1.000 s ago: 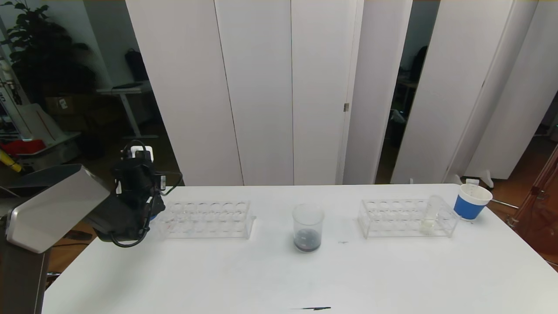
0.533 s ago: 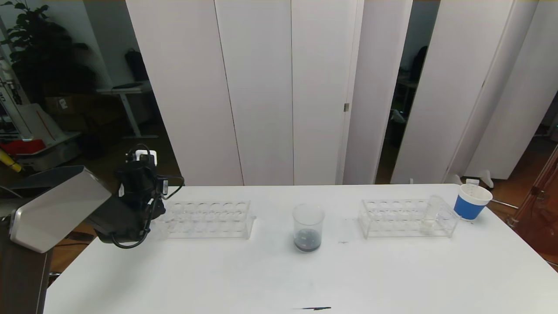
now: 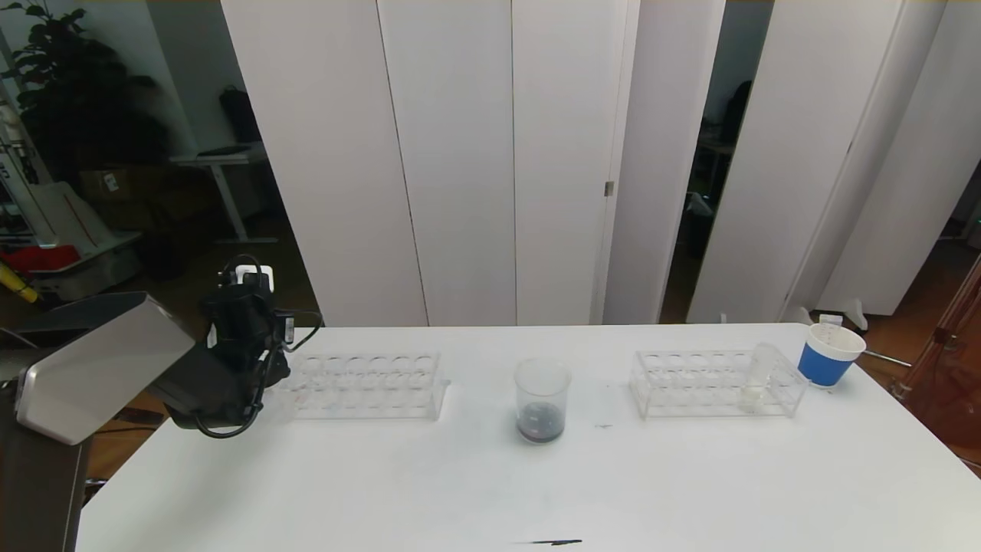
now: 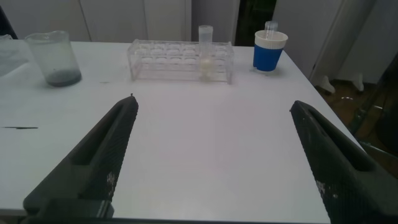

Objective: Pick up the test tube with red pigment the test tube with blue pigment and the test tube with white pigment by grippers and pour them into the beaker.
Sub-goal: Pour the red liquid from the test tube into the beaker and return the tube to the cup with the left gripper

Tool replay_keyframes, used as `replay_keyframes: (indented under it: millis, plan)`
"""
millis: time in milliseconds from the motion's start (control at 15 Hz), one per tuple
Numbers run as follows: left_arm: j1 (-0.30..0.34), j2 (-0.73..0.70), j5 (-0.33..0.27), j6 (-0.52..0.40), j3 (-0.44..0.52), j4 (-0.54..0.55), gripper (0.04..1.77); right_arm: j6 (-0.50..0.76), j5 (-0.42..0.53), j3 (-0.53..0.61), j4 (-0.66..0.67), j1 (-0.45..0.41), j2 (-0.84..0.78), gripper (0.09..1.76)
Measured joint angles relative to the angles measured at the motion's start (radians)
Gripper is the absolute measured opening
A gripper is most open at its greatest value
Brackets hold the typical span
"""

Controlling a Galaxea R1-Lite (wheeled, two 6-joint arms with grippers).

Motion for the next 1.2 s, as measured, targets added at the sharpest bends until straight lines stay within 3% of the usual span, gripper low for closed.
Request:
replay_keyframes:
  millis: [133, 200, 600, 1200]
  plan:
    - [0.000, 0.000, 0.000, -0.001, 0.000, -0.003, 1.59, 0.000, 0.000, 0.000, 0.000, 0.000, 0.000, 1.75]
    - [0.000, -0.001, 0.000, -0.001, 0.000, -0.003, 1.73, 0.000, 0.000, 0.000, 0.000, 0.000, 0.000, 1.75]
    - [-0.008, -0.084, -0.009, 0.008, 0.004, 0.024, 1.74, 0.000, 0.000, 0.000, 0.000, 0.000, 0.000, 1.75]
    - [-0.046, -0.443, -0.021, 0.005, 0.079, 0.191, 1.74, 0.000, 0.000, 0.000, 0.000, 0.000, 0.000, 1.75]
